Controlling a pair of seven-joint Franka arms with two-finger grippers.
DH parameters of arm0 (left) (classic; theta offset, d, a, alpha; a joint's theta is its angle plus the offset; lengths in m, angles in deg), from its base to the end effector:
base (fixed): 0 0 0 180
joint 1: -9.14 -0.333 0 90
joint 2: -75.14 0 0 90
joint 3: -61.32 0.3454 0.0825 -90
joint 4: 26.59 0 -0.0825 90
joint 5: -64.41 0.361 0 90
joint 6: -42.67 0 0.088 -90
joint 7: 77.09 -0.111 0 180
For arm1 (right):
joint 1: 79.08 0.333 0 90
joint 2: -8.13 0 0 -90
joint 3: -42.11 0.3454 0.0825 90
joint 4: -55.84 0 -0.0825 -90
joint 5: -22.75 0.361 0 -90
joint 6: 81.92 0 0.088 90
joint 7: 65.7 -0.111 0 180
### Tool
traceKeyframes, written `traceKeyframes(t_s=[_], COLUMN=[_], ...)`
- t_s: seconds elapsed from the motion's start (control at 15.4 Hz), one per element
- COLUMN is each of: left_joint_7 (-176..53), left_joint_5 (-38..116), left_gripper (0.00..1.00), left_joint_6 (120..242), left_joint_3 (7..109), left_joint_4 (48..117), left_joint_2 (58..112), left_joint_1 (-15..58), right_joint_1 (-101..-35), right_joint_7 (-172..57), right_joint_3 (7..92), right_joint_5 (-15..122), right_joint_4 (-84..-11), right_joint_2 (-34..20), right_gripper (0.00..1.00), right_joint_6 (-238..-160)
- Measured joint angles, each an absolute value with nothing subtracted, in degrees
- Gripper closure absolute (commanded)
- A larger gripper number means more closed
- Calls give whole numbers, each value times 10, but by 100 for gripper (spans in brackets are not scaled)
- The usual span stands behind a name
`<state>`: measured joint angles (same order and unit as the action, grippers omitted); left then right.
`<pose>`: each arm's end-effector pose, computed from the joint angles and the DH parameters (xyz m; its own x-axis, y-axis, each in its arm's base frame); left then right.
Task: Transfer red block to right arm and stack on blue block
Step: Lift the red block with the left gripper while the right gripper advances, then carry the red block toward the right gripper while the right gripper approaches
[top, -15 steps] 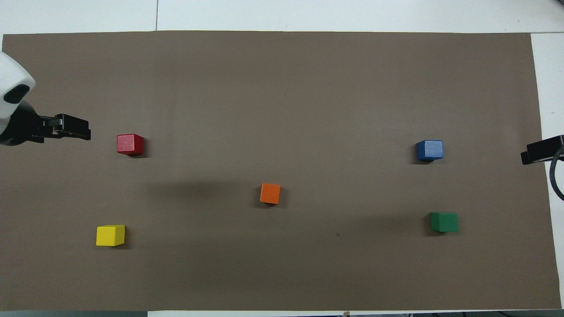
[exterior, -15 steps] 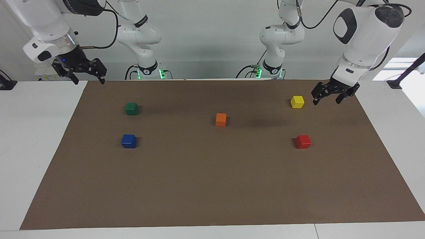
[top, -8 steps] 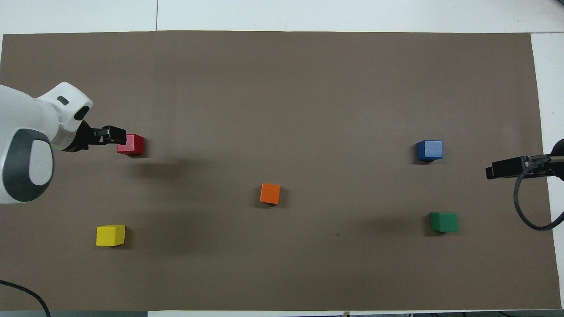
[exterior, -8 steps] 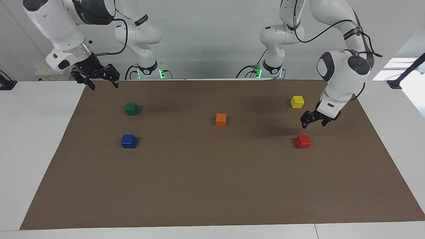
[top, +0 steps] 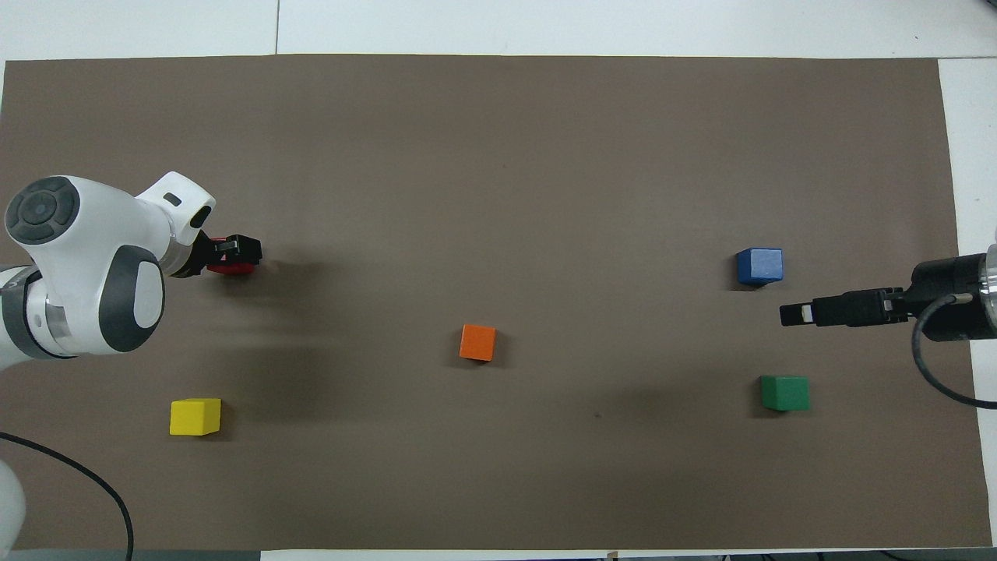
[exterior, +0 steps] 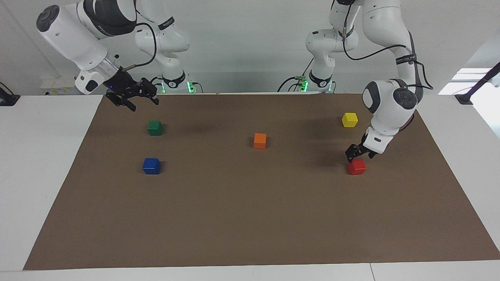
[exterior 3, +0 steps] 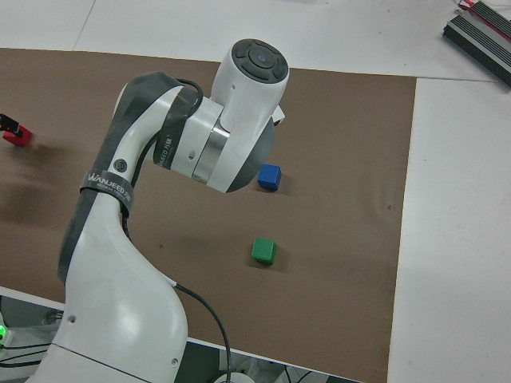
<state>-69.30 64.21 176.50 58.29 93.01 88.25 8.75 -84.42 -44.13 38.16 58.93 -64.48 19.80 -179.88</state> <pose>0.5695 -0.0252 0.3574 0.9954 0.0938 0.0177 0.0935 -0.9955 0.0171 0.4543 -0.0182 0.5437 0.9980 0.0617 0.0122 0.0563 -0.7915 -0.6086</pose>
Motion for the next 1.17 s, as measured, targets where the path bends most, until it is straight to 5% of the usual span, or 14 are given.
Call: traceKeyframes(t_s=[0.13,0.2,0.26,0.33,0.85,1.17], left_joint_7=[-693,-693,-693,-693,-580,-325], left_joint_5=[642,642,642,642,560,471], left_gripper=[3,13,50,99,100,100], left_joint_6=[1771,1772,1773,1773,1603,1476], left_joint_3=[583,583,583,583,578,548], left_joint_4=[929,928,928,928,779,701], left_joint_2=[887,888,890,892,902,844], left_joint_1=[88,88,88,88,90,124], right_joint_1=[-865,-875,-881,-884,-884,-875], right_joint_7=[-380,-346,-318,-303,-184,-116], right_joint_3=[381,380,380,380,381,385], right_joint_5=[681,722,757,789,985,1098], right_joint_4=[-676,-692,-704,-711,-726,-735], right_joint_2=[195,192,187,181,102,2], right_gripper=[0,0,0,0,0,0], right_joint_6=[-1782,-1771,-1759,-1744,-1584,-1442])
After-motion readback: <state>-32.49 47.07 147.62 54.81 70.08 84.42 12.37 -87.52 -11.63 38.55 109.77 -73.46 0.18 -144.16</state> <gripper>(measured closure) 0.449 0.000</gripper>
